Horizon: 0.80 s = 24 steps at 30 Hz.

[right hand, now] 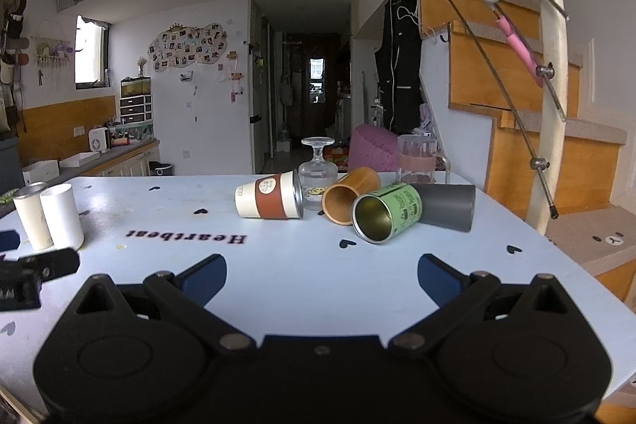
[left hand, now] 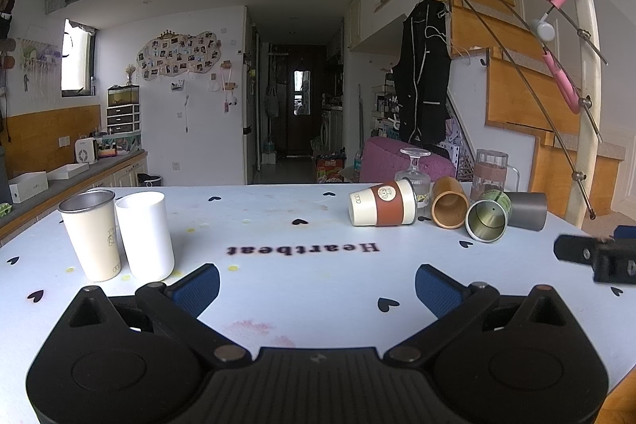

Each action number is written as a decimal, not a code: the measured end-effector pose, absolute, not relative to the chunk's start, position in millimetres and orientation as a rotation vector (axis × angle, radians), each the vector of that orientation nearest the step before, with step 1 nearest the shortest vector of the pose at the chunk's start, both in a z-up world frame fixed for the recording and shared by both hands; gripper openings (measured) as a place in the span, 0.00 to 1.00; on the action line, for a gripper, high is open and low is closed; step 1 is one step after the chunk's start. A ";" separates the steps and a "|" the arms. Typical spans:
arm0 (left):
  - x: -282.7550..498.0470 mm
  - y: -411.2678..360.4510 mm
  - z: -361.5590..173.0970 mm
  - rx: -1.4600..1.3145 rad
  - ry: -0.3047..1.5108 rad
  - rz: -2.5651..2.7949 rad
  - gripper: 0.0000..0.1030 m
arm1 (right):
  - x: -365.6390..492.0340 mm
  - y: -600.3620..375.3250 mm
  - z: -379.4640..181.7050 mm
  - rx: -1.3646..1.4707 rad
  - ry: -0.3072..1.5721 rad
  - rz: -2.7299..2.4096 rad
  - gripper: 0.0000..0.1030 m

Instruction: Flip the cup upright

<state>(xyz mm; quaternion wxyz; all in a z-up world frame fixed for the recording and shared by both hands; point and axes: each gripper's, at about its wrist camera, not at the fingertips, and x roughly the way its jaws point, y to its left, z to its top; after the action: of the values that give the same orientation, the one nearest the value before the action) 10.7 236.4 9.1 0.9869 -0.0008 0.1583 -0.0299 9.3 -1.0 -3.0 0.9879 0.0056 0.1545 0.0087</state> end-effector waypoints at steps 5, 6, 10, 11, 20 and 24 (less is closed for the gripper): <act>7.7 237.6 8.7 -0.009 0.318 -0.055 1.00 | 33.6 -14.6 3.7 0.113 0.318 0.008 1.00; 7.5 238.1 7.5 -0.011 0.318 -0.053 1.00 | 46.0 -22.5 4.4 0.160 0.337 0.011 1.00; 8.3 242.9 5.1 -0.021 0.322 -0.046 1.00 | 87.9 -52.5 9.2 0.353 0.398 -0.009 1.00; 8.5 244.5 5.0 -0.021 0.323 -0.045 1.00 | 99.7 -58.7 9.1 0.396 0.412 -0.015 1.00; 9.9 251.4 1.7 -0.030 0.333 -0.031 1.00 | 198.2 -103.8 -8.9 0.692 0.515 -0.137 0.92; 10.0 253.9 -1.2 -0.030 0.341 -0.025 1.00 | 236.4 -120.1 -25.3 0.805 0.553 -0.218 0.90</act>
<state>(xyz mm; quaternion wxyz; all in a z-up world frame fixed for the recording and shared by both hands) 10.0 253.9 -1.2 0.9853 -0.0151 0.1695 -0.0124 236.4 -120.1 -25.3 0.8774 0.3860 0.2650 -0.1045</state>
